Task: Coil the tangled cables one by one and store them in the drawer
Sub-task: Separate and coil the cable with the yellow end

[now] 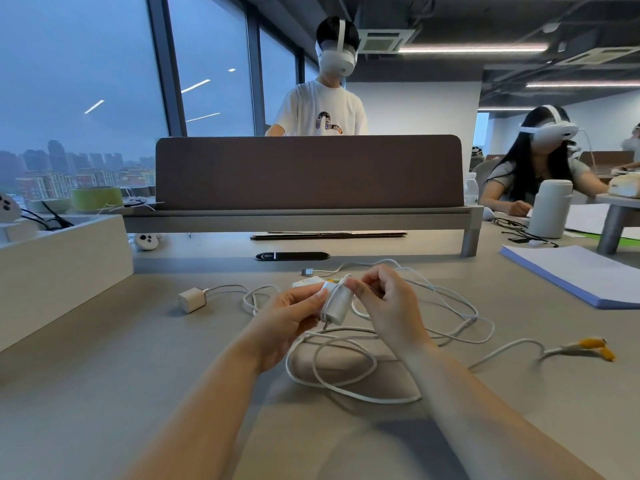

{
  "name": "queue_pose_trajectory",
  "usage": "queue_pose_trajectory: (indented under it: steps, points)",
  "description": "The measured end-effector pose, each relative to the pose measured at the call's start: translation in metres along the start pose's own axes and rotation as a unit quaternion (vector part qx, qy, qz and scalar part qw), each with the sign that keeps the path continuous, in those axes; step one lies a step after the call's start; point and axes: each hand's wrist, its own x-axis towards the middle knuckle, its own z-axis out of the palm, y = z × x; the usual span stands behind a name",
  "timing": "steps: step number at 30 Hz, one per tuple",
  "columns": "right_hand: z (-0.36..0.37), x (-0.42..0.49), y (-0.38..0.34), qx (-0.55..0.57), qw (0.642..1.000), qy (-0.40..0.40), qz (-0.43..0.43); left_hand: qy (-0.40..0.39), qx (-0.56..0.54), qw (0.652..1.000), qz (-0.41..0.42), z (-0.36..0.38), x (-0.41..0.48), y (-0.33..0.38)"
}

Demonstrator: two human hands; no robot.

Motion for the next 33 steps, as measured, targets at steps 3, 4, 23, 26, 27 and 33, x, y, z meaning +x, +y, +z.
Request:
queue_pose_trajectory:
  steps: [3, 4, 23, 26, 27, 33]
  points:
    - [0.002, 0.001, 0.000, 0.029, 0.999, -0.009, 0.031, -0.003, -0.091, 0.995, -0.028, 0.003, 0.000, 0.001]
    - [0.003, 0.001, 0.000, 0.032, 0.998, -0.011, 0.044, 0.000, -0.106, 0.994, -0.034, 0.004, 0.000, 0.000]
    - [0.017, -0.009, -0.001, -0.099, 0.987, -0.074, 0.100, 0.083, -0.185, 0.979, -0.011, 0.014, 0.008, -0.004]
    - [0.023, -0.014, -0.006, -0.201, 0.973, -0.100, 0.057, 0.111, -0.210, 0.971, 0.010, 0.013, 0.011, -0.006]
    - [0.025, -0.015, -0.006, -0.224, 0.969, -0.102, 0.037, 0.117, -0.214, 0.970, 0.017, 0.012, 0.011, -0.006]
    - [0.025, -0.019, -0.010, -0.291, 0.949, -0.111, -0.057, 0.226, -0.145, 0.961, 0.061, 0.007, 0.020, -0.013]
